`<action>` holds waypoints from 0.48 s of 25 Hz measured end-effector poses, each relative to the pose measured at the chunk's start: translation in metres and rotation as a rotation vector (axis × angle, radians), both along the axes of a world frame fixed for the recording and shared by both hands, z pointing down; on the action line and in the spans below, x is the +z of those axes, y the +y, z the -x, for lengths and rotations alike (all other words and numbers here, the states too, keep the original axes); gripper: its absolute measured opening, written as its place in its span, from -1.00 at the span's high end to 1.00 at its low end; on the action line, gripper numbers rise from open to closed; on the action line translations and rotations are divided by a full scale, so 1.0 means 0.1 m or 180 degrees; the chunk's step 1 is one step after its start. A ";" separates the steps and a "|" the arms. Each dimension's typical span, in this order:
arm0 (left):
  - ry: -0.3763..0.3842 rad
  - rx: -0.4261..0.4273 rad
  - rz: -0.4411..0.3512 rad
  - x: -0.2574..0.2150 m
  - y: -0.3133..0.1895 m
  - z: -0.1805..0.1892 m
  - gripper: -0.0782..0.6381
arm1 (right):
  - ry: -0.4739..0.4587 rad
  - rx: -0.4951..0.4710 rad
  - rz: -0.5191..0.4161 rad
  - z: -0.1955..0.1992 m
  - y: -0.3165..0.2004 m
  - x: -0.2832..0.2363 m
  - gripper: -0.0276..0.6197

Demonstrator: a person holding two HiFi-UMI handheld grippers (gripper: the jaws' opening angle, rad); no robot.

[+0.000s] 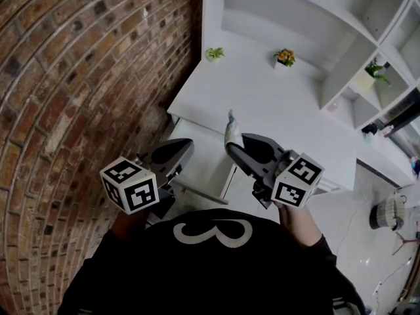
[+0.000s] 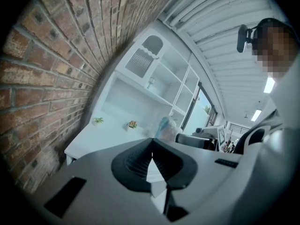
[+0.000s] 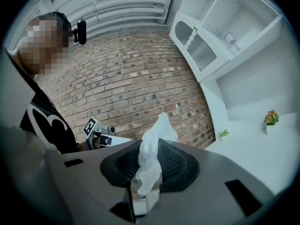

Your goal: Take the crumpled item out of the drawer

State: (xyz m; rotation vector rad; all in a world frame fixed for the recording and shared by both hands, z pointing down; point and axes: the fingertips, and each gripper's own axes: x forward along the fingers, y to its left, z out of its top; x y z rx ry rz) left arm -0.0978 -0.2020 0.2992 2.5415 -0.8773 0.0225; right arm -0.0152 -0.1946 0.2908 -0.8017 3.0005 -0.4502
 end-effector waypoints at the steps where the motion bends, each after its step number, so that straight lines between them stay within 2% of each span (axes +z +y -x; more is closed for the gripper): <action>1: -0.0001 0.0005 -0.0001 0.00 -0.01 0.00 0.77 | 0.0001 0.0005 -0.0001 0.00 -0.01 0.00 0.59; 12: 0.0011 0.0078 0.0021 0.05 -0.09 0.06 0.77 | 0.0006 0.0076 0.0016 0.06 -0.05 0.04 0.59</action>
